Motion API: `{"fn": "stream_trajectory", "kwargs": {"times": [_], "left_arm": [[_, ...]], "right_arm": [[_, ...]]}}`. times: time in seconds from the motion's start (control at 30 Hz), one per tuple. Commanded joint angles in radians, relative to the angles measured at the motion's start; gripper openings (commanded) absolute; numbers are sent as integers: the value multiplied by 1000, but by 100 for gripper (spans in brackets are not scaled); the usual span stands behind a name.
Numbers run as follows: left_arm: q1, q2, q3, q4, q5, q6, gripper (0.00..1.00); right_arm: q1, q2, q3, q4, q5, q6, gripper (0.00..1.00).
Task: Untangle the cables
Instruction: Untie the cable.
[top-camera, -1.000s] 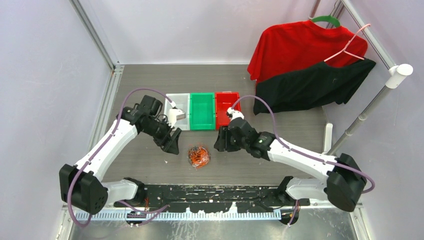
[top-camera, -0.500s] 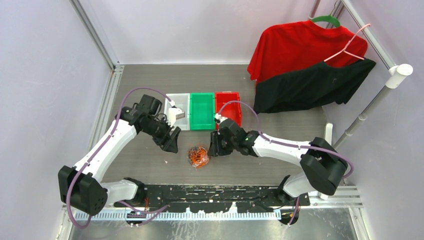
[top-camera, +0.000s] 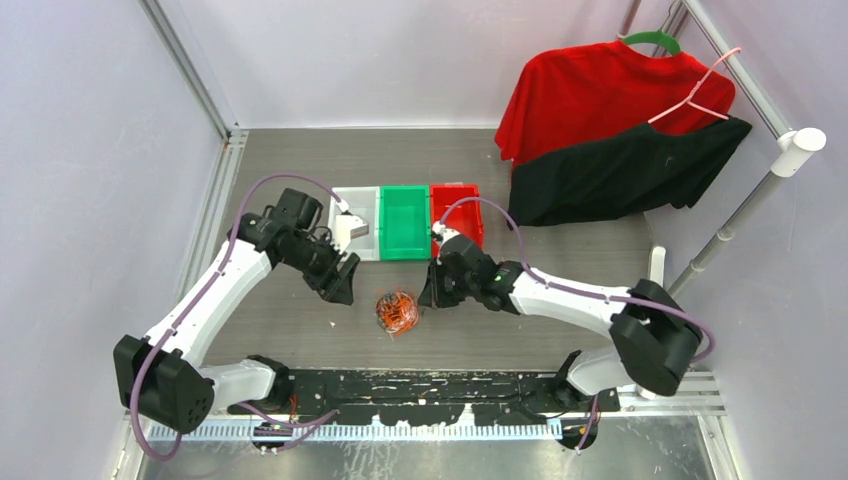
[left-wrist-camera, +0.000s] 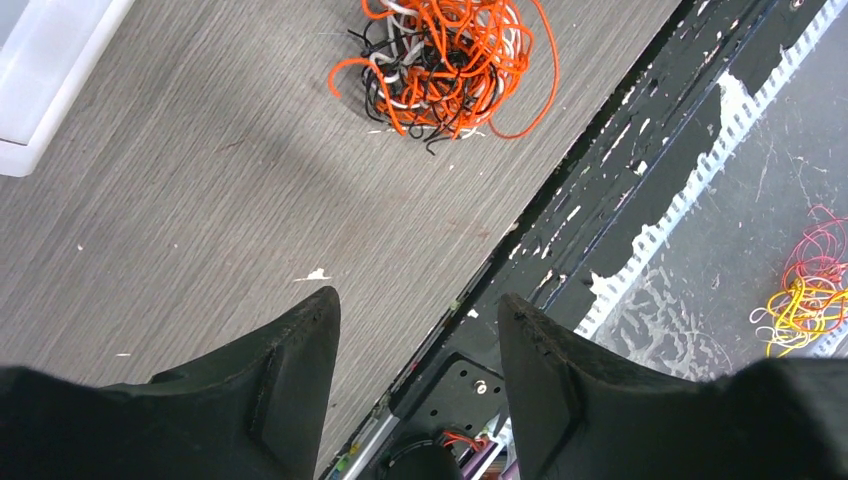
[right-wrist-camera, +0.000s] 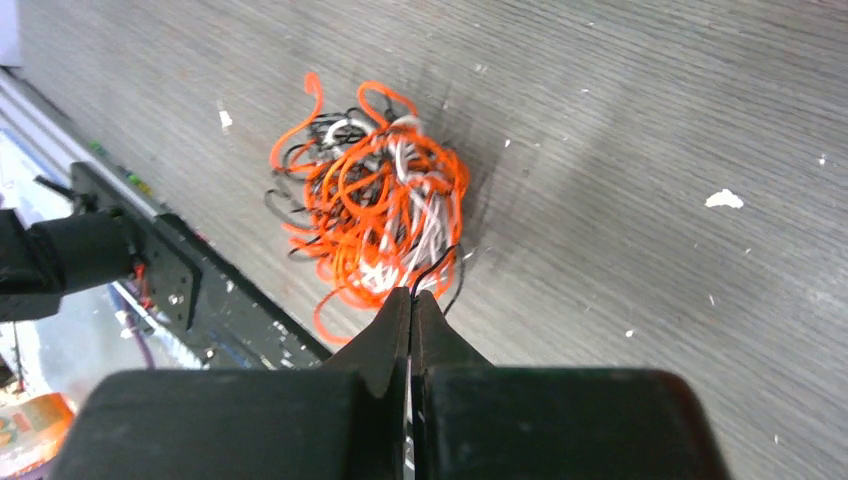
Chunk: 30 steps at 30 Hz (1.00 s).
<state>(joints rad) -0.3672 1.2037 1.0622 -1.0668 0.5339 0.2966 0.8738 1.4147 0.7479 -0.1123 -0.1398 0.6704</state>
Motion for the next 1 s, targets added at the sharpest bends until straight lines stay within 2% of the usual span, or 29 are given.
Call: {"fn": "stream_trajectory", "kwargs": {"times": [0.0,0.07,0.23,0.37,0.67,0.8,0.97], "left_arm": [[-3,-31,89,-42,-10,31,60],[-4,-41,123,-58,-12,38,63],[-4,-96,178,-86,46,51,64],[-4,-155,157,-70,120,47,65],[-4,-332,-21,216,201,-92,61],[-5,-381,-76,364,232,-183,65],[-4,-411,-111,572,202,-305,66]], "right_arm": [[2,-140,78,-38,-28,-8,1],[6,-172,120,-58,-65,0,1],[16,-195,221,-39,-197,45,1],[29,-175,289,6,-276,76,1],[31,-144,364,111,-351,169,1],[31,-146,414,143,-362,198,1],[33,-124,453,186,-389,241,1]]}}
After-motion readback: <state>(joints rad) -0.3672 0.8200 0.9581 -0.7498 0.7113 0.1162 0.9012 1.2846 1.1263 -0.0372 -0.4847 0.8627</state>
